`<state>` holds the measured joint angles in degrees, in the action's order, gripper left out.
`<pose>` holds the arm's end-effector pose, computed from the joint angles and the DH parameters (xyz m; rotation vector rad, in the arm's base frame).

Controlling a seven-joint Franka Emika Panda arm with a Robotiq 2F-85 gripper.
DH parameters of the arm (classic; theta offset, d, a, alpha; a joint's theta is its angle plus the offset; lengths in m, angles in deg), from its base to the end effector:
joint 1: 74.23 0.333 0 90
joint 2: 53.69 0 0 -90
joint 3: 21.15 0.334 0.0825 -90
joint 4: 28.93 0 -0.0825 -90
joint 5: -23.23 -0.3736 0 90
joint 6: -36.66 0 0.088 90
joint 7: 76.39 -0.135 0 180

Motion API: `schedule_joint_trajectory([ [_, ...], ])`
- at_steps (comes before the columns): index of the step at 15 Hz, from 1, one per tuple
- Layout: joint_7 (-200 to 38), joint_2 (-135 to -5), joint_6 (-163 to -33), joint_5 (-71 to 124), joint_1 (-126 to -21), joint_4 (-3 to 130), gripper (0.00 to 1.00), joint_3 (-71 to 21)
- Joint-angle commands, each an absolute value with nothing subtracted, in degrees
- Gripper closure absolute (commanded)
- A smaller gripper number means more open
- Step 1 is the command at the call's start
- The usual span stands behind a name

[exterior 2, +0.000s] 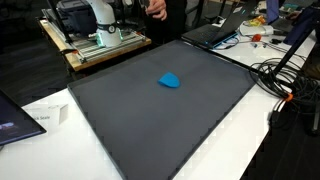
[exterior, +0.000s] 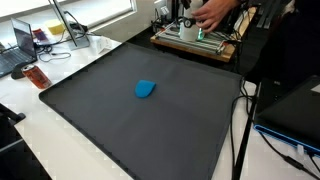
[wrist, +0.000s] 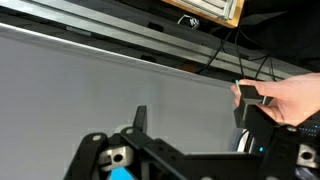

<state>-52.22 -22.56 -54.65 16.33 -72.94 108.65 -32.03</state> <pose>0.3277 -0.0448 0.4807 -2.8167 -0.3903 0.2903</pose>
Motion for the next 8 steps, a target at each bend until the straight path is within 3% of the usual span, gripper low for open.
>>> schedule_joint_trajectory([
  [1,-51.61,-22.46,-54.48,16.10,-73.69,108.56,0.00,-31.71],
  [8,-48.75,-22.67,-54.38,15.19,-74.01,108.80,0.00,-33.81],
])
